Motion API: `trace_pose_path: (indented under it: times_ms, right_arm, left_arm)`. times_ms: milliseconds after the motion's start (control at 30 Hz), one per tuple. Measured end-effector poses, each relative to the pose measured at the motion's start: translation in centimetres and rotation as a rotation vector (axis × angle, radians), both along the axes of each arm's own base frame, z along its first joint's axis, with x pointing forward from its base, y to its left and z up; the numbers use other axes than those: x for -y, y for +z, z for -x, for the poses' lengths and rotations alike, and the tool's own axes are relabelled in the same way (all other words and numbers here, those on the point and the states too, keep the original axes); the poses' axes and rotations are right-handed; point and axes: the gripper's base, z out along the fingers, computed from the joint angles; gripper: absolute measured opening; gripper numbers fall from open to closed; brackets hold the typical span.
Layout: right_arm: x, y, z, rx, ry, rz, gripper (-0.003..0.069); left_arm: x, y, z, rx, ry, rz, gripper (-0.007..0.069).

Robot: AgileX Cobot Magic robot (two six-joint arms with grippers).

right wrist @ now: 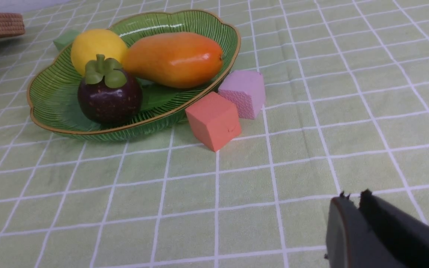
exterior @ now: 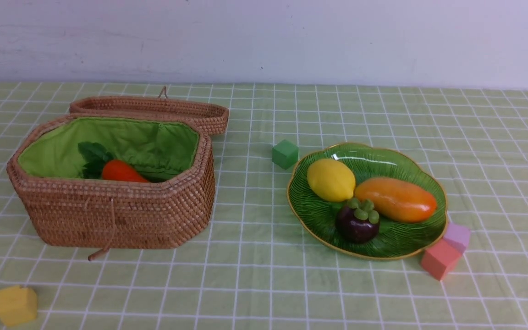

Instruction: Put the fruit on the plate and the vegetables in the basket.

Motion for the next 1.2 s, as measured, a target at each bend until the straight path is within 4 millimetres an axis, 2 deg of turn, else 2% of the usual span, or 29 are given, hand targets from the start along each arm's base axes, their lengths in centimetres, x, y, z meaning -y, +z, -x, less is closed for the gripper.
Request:
trace_pose_path:
  times_ms: [1200]
  right_arm:
    - [0.00, 0.00, 0.00, 0.000, 0.000, 0.000, 0.0097]
  left_arm:
    - [0.00, 0.00, 0.00, 0.000, 0.001, 0.003, -0.0013]
